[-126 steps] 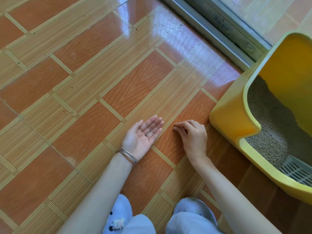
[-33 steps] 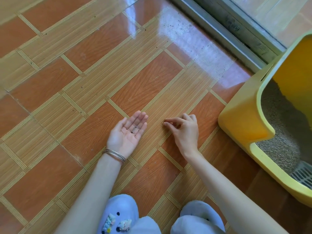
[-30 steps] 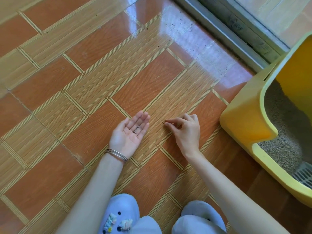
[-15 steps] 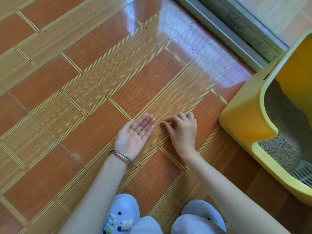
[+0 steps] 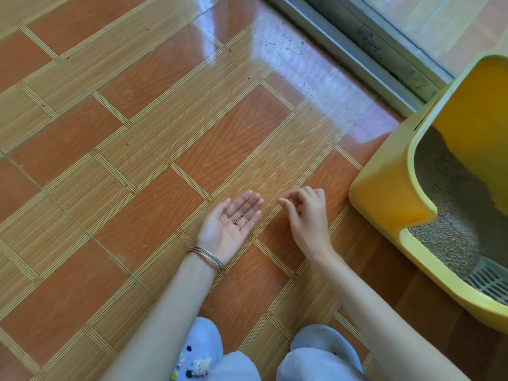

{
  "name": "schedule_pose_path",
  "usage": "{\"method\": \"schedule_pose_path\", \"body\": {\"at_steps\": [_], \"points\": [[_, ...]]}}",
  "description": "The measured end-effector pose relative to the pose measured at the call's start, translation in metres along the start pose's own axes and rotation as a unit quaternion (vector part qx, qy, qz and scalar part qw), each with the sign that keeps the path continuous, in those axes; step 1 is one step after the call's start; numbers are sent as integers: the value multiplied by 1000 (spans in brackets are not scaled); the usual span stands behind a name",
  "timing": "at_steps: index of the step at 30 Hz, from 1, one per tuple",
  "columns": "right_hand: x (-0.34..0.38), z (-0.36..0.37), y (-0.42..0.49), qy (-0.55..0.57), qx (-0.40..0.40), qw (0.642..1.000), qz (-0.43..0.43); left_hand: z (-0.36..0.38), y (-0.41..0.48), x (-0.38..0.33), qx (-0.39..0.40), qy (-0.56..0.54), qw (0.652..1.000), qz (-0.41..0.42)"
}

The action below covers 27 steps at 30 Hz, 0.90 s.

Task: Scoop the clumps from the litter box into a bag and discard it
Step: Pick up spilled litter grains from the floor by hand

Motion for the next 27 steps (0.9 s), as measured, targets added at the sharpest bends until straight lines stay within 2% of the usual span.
{"method": "schedule_pose_path", "body": {"at_steps": [3, 6, 8, 13, 22, 27], "points": [[19, -8, -10, 75, 31, 997, -4, 5, 3, 17, -3, 14, 1000, -25], [19, -9, -20, 104, 61, 993, 14, 8, 4, 32, -5, 30, 999, -45], [4, -14, -21, 103, 52, 992, 42, 9, 4, 35, 1, 23, 999, -48], [-27, -22, -11, 52, 18, 996, 77, 5, 3, 16, 3, 4, 1000, -22], [-12, 1, 7, -33, 9, 999, 22, -1, -1, -11, 3, -10, 1000, 16], [-2, 2, 7, -128, -8, 991, -26, 0, -1, -7, 1, -9, 1000, 11]]}}
Point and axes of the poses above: each hand's wrist, its own y-axis towards the middle knuckle, its own z-axis out of the palm, x = y × z, the point moved 10 cm from there along y, towards the middle knuckle, and after that the axes turned 10 degrees about -y, right-handed, at the moved point
